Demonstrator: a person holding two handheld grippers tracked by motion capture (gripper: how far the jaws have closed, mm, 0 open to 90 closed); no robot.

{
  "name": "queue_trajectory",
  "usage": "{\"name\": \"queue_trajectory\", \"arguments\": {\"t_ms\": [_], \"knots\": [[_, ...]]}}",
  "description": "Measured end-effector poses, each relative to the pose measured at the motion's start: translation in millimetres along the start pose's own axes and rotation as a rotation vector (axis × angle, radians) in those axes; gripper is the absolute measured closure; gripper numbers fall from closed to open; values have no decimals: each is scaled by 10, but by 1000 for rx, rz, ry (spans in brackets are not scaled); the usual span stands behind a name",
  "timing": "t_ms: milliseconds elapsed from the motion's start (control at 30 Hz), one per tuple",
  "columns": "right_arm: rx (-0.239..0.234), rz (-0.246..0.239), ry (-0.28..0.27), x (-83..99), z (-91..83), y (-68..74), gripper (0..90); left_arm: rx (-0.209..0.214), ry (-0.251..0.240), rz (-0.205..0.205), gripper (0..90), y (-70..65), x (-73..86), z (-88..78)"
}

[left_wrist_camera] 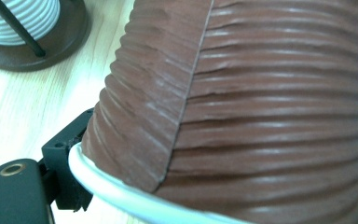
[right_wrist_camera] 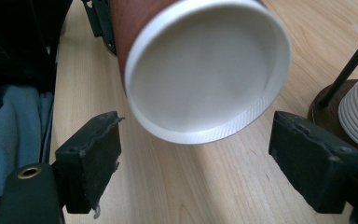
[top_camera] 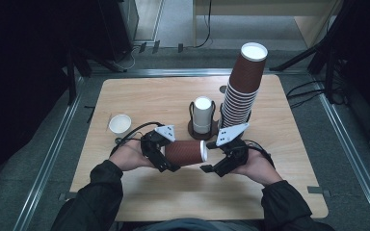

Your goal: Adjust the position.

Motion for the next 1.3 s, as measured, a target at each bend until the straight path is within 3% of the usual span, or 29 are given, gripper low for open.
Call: {"name": "queue_trajectory", "arguments": {"t_ms": [233, 567, 700, 1133, 1300], "knots": [[-8, 0, 17, 7, 38, 7, 172, -53, 93, 19, 97, 23, 49, 85], [-15, -9, 48, -17, 158, 17, 158, -56, 139, 41, 97, -19, 9, 190], [-29, -38, 64, -29, 227, 44, 159, -54, 179, 64, 97, -61, 30, 254], [-58, -111, 125, -30, 425, 133, 194, -42, 185, 99, 96, -153, -12, 301], [-69, -105, 133, -33, 410, 141, 206, -39, 168, 109, 97, -167, -26, 292]]}}
Point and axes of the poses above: each handheld gripper's, and its own axes: z roughly forward along the jaws, x roughly out of its underside, y roughly to its left, the point moved 7 cm from there along z, roughly forward along the jaws, and after that the axes turned 8 degrees about -z, right-handed, at the moved point
